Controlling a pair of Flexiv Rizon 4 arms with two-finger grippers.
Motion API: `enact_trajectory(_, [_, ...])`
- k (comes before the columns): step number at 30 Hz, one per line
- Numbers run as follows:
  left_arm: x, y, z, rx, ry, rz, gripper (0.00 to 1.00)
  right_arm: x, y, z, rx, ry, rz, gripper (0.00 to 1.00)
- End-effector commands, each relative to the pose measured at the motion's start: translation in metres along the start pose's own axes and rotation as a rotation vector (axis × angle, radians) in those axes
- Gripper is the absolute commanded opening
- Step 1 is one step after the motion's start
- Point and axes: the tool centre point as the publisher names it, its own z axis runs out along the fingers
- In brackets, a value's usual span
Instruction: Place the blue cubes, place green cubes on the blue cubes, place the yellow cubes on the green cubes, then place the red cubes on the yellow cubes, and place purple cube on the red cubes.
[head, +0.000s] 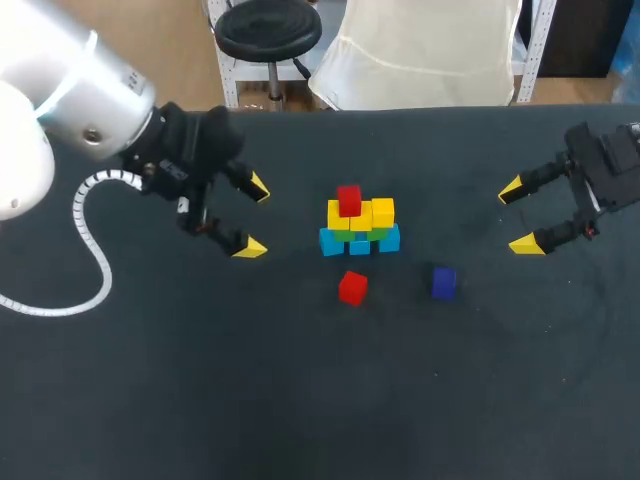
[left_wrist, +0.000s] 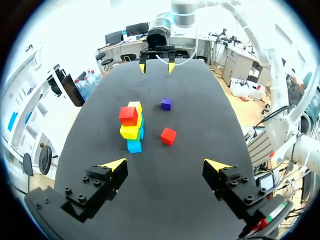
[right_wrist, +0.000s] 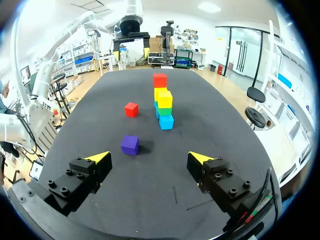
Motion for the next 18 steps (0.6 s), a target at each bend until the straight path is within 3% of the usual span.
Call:
enact_trajectory(1, [0.001,0.001,0.0,0.002,-0.002,0.002,1.0,0.001,-0.001,0.001,-0.001,-0.002,-0.001,1.0])
enact_trajectory(8, [0.001,0.001,0.0,0.002,-0.002,0.002,1.0,0.001,-0.001,0.001,-0.001,-0.002,-0.001,1.0])
enact_trajectory(12, [0.001,0.001,0.0,0.002,-0.002,0.002,1.0,-0.02,0.018,0.026,-0.029,0.058,-0.067,1.0])
enact_trajectory(15, [0.001,0.001,0.0,0.002,-0.002,0.002,1.0,-0.034,0.033,0.044,-0.032,0.026,-0.091,1.0])
enact_trajectory(18, [0.001,0.001,0.0,0.002,-0.002,0.002,1.0,-0.043,0.046,0.06,-0.037,0.052,-0.127,1.0])
